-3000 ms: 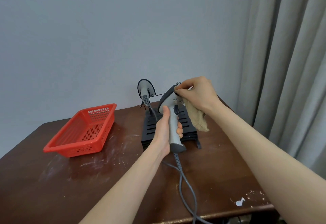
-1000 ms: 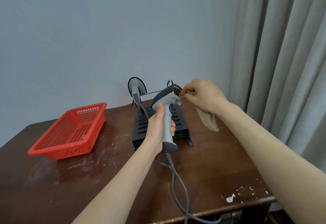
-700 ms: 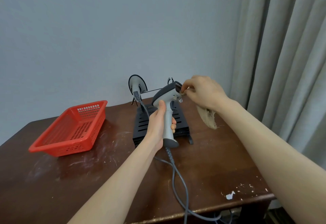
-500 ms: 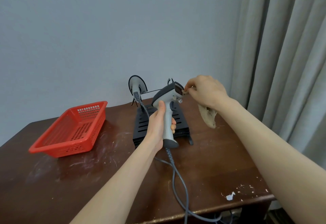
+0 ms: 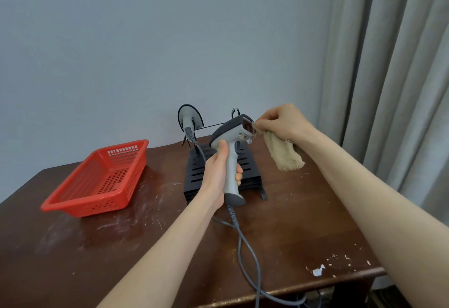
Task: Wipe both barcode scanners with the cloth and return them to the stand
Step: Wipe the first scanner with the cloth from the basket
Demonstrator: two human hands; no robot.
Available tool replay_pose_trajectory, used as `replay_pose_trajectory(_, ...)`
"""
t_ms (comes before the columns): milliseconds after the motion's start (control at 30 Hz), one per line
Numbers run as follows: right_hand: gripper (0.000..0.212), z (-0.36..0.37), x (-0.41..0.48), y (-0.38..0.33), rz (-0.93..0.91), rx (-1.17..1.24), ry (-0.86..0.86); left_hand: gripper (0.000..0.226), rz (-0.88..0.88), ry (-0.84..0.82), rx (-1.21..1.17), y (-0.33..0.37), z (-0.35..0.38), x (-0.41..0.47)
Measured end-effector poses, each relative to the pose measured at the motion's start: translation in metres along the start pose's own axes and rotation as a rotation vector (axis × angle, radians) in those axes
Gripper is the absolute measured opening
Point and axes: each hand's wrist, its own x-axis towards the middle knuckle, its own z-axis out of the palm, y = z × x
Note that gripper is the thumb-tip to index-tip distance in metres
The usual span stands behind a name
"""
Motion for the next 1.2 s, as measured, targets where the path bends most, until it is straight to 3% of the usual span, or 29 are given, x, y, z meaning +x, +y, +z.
replay_pose_trajectory(200, 0.014, 0.01, 0.008, -0.002, 0.109, -0.016, 0.042, 0.049, 0.016, -0.007, 0.006, 0.001, 0.005, -0.003)
replay_pose_trajectory(333, 0.026, 0.009, 0.01, -0.004, 0.136, -0.251, 0.065, 0.048, 0.03, 0.015, 0.025, -0.002, 0.003, -0.004)
replay_pose_trajectory(500, 0.013, 0.005, 0.008, -0.008, 0.155, -0.045, 0.022, 0.047, 0.036, 0.01, 0.008, 0.001, 0.005, -0.004)
replay_pose_trajectory(667, 0.025, 0.007, 0.01, -0.003, 0.125, -0.179, 0.091, 0.046, 0.042, 0.012, 0.018, -0.001, 0.004, -0.004)
replay_pose_trajectory(800, 0.017, 0.004, 0.007, -0.006, 0.12, -0.104, -0.015, 0.046, 0.049, 0.005, 0.004, 0.0, 0.004, -0.004)
replay_pose_trajectory(933, 0.026, 0.005, 0.009, -0.004, 0.098, -0.198, 0.062, 0.046, 0.053, 0.007, 0.015, -0.001, 0.003, -0.004)
replay_pose_trajectory(1067, 0.023, 0.004, 0.008, -0.005, 0.135, -0.144, -0.028, 0.046, 0.058, 0.002, 0.016, -0.001, 0.003, -0.004)
replay_pose_trajectory(1200, 0.017, 0.003, 0.009, 0.001, 0.123, -0.208, 0.119, 0.047, 0.042, 0.001, 0.002, -0.001, 0.002, -0.005)
